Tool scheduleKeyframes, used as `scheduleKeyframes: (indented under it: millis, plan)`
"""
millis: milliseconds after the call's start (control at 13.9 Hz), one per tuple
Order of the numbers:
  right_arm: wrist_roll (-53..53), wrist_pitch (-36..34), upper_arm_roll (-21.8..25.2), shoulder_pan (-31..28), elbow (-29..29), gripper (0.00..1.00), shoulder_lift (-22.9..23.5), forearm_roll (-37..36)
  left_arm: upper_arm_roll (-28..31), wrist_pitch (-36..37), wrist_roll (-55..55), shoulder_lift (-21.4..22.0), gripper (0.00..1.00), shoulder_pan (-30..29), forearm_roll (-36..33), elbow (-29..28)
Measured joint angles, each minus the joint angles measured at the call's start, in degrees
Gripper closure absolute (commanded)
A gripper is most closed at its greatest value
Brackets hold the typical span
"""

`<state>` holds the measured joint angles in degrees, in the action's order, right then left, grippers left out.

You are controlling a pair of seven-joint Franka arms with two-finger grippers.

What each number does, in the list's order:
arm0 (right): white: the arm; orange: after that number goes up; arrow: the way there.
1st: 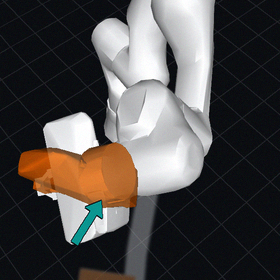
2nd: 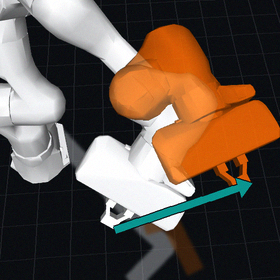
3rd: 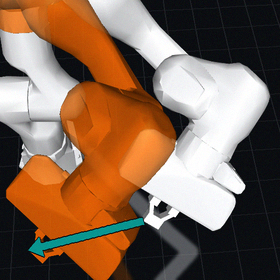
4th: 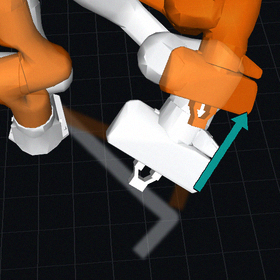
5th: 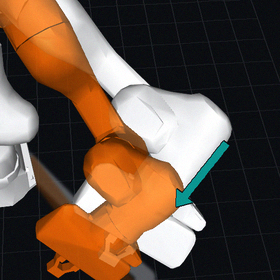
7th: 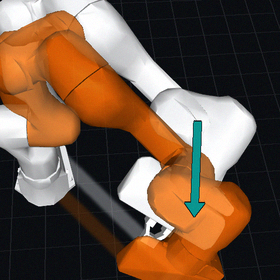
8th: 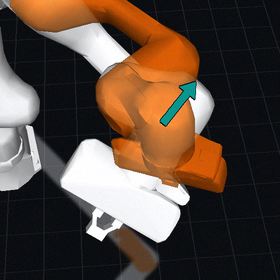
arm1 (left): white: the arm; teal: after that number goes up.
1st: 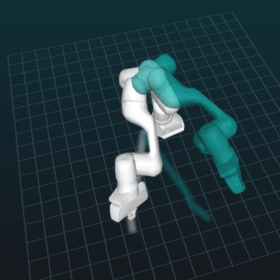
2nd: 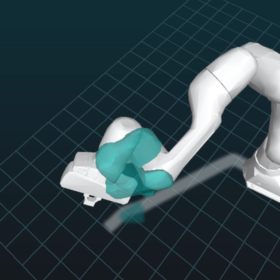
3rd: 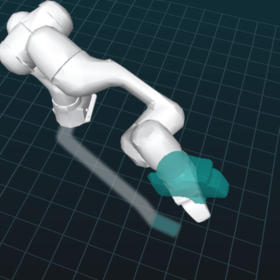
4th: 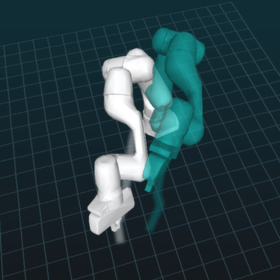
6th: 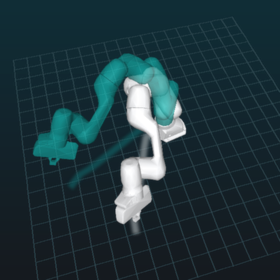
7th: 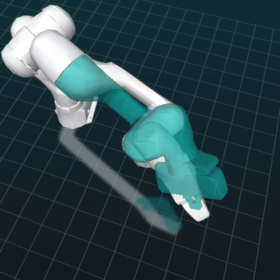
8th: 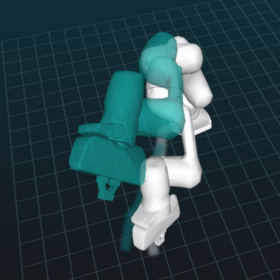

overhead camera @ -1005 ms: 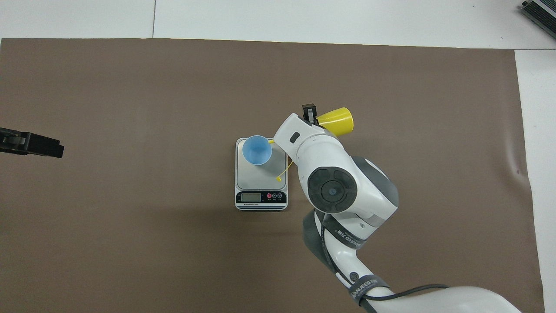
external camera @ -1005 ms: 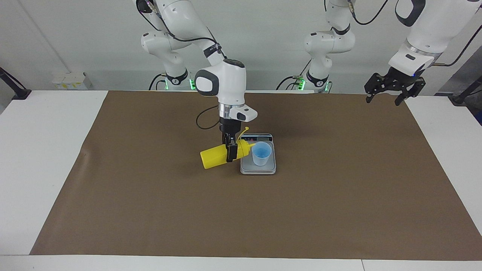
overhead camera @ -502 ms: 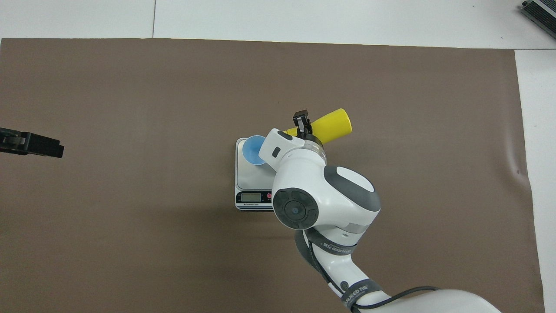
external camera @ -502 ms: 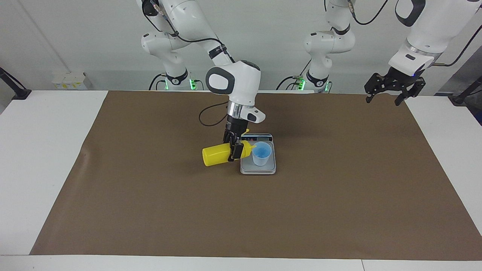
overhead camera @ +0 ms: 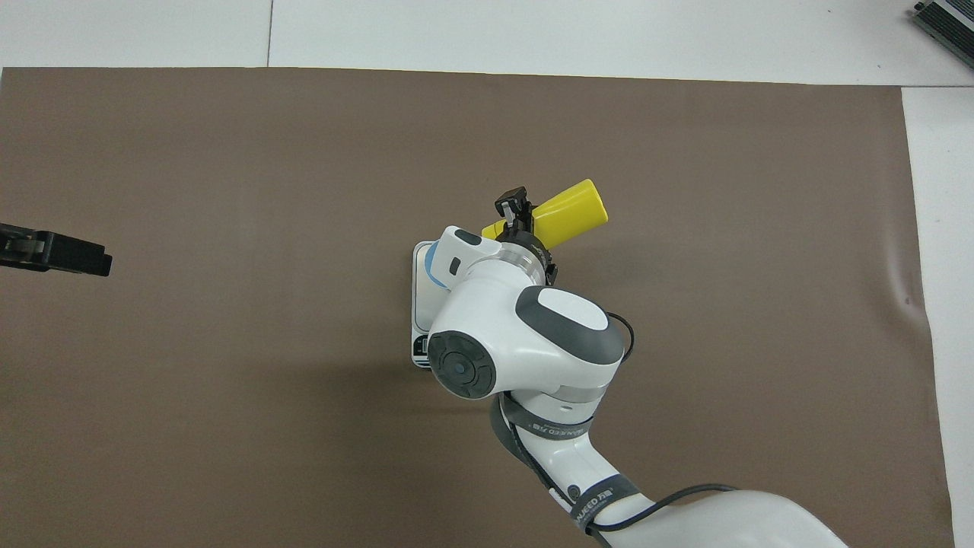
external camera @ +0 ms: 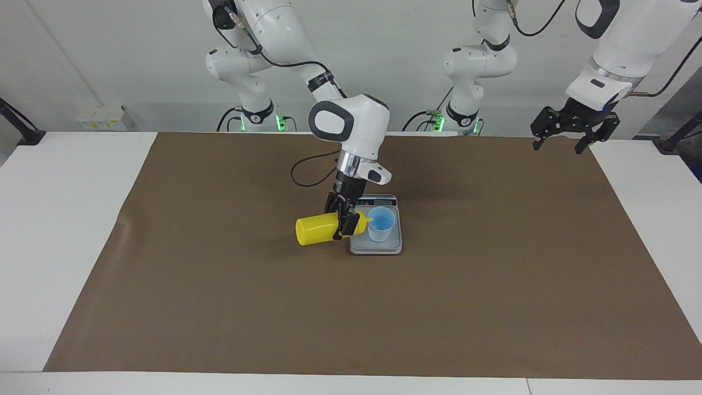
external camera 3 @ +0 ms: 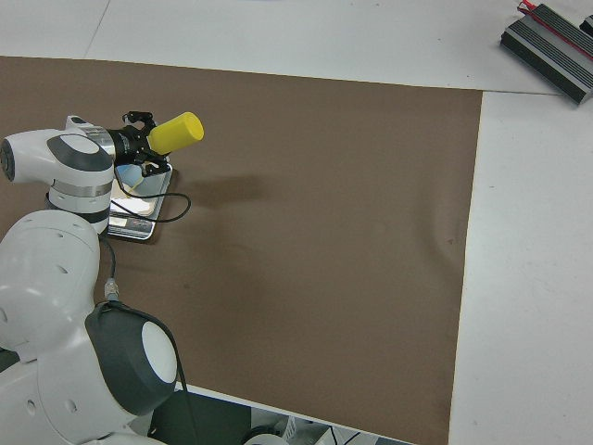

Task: Pour seasoning into cup on scale with both arms
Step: 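Tilt the bottle nozzle down over the cup with the right gripper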

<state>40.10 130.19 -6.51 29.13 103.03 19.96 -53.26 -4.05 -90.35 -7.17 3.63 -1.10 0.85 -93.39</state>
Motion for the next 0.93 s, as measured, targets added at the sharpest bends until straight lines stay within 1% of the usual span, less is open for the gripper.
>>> scheduleKeyframes:
  millis: [215,933]
  plan:
    - [-0.20,-2.76,-0.02,1.99,-0.41,1.00,0.11,-0.01,0.00,0.00,0.00,0.00,0.00,0.00,0.00,0.00]
    - [-0.24,-3.10,0.15,2.21,-1.16,1.00,0.23,-0.14,0.00,0.01,0.00,0.00,0.00,0.00,0.00,0.00]
